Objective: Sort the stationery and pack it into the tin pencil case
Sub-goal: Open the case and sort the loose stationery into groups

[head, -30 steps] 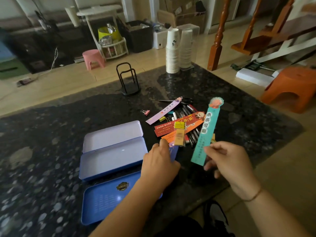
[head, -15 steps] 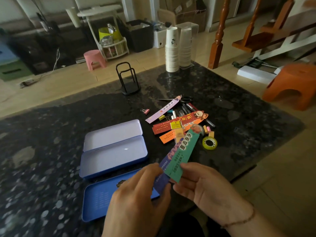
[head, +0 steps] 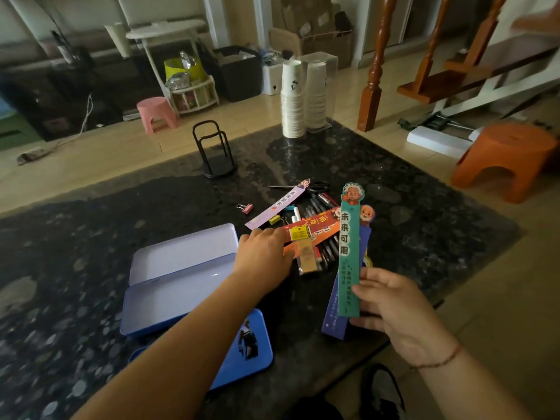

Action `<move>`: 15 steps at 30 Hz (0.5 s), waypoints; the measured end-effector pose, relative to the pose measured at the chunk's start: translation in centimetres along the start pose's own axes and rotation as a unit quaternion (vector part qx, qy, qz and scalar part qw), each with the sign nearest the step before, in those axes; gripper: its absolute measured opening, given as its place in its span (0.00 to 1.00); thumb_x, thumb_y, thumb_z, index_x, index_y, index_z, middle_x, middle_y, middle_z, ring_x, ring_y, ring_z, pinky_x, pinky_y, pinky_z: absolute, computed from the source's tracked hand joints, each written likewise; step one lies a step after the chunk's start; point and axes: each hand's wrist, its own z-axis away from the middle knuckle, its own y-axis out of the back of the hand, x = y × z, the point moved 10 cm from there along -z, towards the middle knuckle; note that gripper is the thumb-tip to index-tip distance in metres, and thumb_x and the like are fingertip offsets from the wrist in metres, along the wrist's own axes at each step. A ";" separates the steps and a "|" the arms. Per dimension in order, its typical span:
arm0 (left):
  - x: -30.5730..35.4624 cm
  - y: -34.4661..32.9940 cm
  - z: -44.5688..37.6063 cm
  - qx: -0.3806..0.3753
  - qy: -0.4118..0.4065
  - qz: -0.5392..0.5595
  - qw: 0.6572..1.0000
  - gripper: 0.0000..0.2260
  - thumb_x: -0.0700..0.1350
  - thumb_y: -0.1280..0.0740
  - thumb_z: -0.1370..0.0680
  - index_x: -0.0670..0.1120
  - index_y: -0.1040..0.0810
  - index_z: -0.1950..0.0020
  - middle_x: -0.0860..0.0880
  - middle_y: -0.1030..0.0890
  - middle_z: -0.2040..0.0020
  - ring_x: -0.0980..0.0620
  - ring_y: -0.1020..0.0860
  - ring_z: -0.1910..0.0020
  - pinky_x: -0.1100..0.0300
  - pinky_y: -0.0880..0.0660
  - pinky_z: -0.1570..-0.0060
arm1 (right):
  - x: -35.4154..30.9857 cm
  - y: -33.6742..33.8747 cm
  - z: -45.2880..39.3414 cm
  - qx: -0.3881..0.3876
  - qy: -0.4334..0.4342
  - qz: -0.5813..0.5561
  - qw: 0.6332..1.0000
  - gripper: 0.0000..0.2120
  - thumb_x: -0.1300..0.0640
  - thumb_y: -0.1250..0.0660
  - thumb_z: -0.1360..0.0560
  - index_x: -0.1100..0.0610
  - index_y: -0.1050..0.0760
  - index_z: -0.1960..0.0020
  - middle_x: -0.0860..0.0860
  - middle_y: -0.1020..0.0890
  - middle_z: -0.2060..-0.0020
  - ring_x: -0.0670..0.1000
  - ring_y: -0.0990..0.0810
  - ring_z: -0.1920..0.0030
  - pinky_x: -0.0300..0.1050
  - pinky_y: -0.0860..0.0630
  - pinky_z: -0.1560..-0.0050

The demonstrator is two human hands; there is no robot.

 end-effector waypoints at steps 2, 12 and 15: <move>0.1 -1.0 -1.0 -0.005 0.002 -0.001 1.000 0.16 0.57 0.40 0.20 0.49 0.26 0.39 0.49 0.20 0.42 0.46 0.24 0.43 0.49 0.30 0.44 | 0.0 0.1 -0.1 -0.006 -0.005 0.004 1.000 0.08 0.65 0.36 0.23 0.56 0.22 0.46 0.55 0.15 0.55 0.54 0.15 0.55 0.49 0.20 0.62; -1.0 -2.3 0.5 -0.034 0.114 0.200 0.973 0.17 0.56 0.37 0.21 0.50 0.30 0.37 0.48 0.20 0.46 0.50 0.21 0.50 0.57 0.26 0.57 | -1.4 0.4 -0.2 0.023 0.028 0.052 0.998 0.07 0.63 0.37 0.21 0.53 0.23 0.49 0.52 0.17 0.55 0.52 0.17 0.53 0.57 0.18 0.57; -1.7 -2.2 2.0 -0.085 0.189 0.361 0.909 0.16 0.49 0.33 0.22 0.49 0.31 0.36 0.47 0.19 0.55 0.53 0.20 0.62 0.63 0.29 0.68 | -1.3 0.3 0.0 0.022 0.021 0.021 0.999 0.06 0.61 0.37 0.21 0.52 0.24 0.49 0.53 0.18 0.53 0.53 0.18 0.52 0.58 0.18 0.57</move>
